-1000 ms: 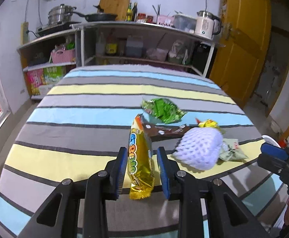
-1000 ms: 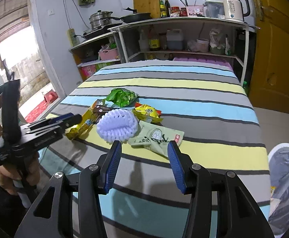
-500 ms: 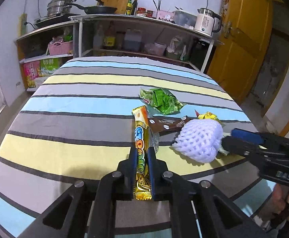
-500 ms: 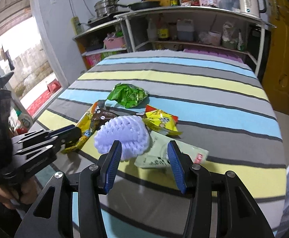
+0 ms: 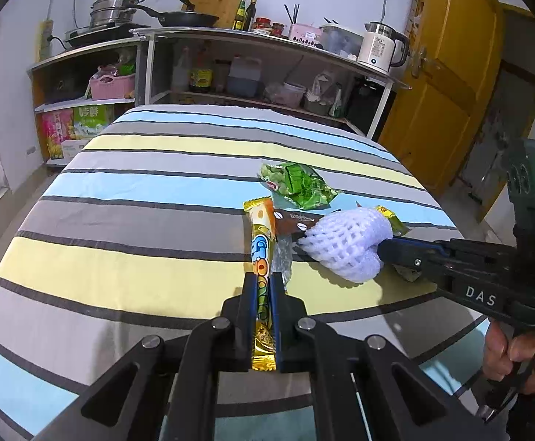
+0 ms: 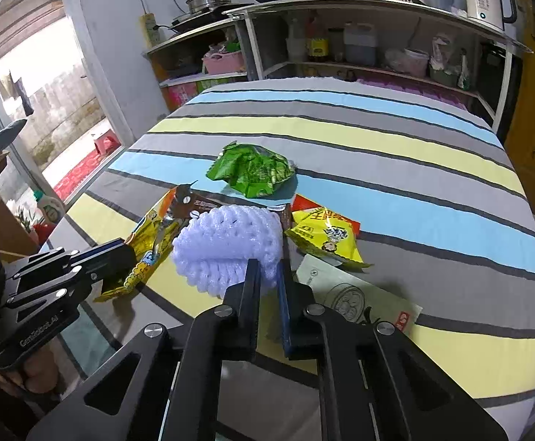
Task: Collect trash
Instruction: 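Grasp the orange ice-pop wrapper with the left tool while the right tool grasps the white foam net, then carry the ice-pop wrapper and foam net over the bin and open both tools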
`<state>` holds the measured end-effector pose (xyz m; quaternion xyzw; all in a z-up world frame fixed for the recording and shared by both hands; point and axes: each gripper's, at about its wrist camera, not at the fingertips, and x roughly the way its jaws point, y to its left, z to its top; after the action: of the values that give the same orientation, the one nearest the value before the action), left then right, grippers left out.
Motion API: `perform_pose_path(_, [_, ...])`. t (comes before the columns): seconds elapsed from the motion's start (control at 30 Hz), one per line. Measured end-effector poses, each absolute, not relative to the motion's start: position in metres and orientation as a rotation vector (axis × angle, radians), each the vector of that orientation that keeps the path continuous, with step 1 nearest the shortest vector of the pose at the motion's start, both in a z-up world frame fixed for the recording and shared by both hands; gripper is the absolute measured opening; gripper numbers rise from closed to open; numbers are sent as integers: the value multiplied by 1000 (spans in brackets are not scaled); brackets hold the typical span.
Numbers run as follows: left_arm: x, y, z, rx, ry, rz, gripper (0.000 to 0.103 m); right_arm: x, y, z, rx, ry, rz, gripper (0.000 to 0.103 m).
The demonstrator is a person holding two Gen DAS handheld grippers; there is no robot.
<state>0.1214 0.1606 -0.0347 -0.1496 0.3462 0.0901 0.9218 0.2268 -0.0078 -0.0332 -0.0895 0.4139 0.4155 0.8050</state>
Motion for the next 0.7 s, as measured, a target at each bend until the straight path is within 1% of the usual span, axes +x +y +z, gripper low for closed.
perform_pose_path(0.43, [101,165,-19,-322,671,209,5,208,-20,-17,-178,830,883,7])
perform_pose_path(0.7, [92,148,0,-301,638,180,5,198,-45,0,-137,790,854,7])
